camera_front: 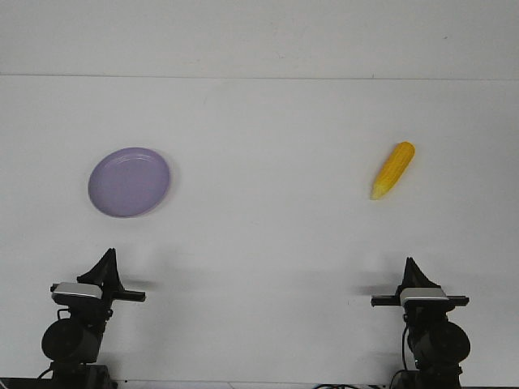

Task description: Place corn on plate with both arms

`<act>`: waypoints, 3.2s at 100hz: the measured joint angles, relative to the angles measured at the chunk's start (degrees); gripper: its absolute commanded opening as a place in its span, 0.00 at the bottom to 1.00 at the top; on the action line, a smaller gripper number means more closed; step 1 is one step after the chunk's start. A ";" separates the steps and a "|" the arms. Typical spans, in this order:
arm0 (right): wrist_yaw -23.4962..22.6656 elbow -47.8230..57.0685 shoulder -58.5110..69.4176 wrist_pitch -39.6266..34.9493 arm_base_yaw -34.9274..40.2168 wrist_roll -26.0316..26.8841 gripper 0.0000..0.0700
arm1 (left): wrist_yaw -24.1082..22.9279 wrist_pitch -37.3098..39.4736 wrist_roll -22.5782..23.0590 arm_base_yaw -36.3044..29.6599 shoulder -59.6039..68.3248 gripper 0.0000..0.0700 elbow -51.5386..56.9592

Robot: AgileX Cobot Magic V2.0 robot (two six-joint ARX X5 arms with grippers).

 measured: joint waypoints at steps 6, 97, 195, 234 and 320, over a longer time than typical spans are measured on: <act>0.00 0.00 0.00 0.00 0.00 0.00 0.02 | 0.00 0.00 0.00 0.00 0.00 0.02 0.00; 0.00 0.00 0.00 0.00 0.00 0.00 0.02 | -0.68 2.97 -17.38 0.00 0.42 0.07 1.03; 0.00 0.00 0.00 0.00 0.00 0.00 0.02 | 3.26 -16.81 -15.89 17.11 87.10 0.65 54.36; 0.00 0.00 0.00 0.00 0.00 0.00 0.02 | 6.12 -7.15 -17.16 17.51 95.65 0.52 54.95; 0.00 0.00 0.00 0.00 0.00 0.00 0.02 | 19.85 -14.29 -19.93 17.18 76.83 0.01 55.08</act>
